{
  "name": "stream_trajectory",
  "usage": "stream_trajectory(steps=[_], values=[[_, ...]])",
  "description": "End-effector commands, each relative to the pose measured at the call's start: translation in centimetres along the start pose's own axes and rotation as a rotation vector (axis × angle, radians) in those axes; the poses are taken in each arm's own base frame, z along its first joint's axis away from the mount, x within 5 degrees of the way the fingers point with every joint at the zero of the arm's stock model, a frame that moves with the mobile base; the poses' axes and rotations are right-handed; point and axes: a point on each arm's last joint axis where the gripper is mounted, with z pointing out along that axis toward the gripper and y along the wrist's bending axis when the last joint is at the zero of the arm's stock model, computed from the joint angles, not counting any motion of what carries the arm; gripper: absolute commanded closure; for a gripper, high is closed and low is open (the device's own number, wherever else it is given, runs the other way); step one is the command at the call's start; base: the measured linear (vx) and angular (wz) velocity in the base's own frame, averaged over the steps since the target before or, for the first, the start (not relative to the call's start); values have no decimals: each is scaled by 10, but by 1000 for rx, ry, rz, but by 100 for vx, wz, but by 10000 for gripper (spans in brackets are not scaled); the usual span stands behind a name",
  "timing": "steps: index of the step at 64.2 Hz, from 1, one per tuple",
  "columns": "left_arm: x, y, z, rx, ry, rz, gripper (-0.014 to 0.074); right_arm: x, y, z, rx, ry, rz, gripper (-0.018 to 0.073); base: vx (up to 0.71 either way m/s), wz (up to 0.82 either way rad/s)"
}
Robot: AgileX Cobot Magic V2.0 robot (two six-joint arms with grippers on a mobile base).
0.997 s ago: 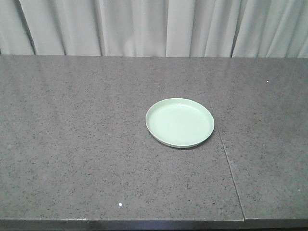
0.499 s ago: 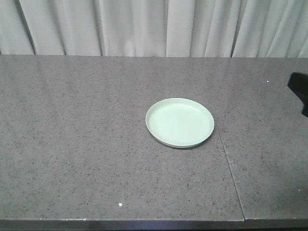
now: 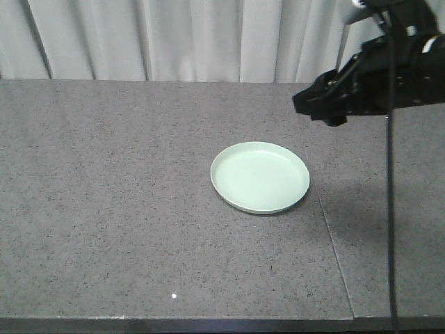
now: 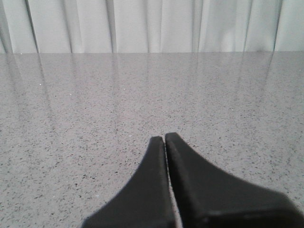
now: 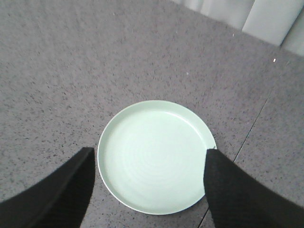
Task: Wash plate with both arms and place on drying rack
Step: 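Move the right gripper down to the rim of the pale green plate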
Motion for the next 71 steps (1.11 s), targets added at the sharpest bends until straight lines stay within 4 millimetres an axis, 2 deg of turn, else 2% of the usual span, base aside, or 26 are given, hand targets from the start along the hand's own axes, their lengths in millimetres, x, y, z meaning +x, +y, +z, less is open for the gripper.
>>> stream_trajectory(steps=[1,9,29,50,71], values=[[-15,-3,-3,25,-106,-4,603,-16,-8,14,77,1,22,90,0,0],[-15,-3,-3,25,-106,-4,603,-13,-26,52,156,132,67,90,0,0],[-15,-3,-3,25,-106,-4,603,-3,-51,121,226,346,149,90,0,0],[-15,-3,-3,25,-106,-4,603,11,-62,166,250,457,212,90,0,0],[-15,-3,-3,25,-106,-4,603,30,-63,188,246,550,244,113,0,0]])
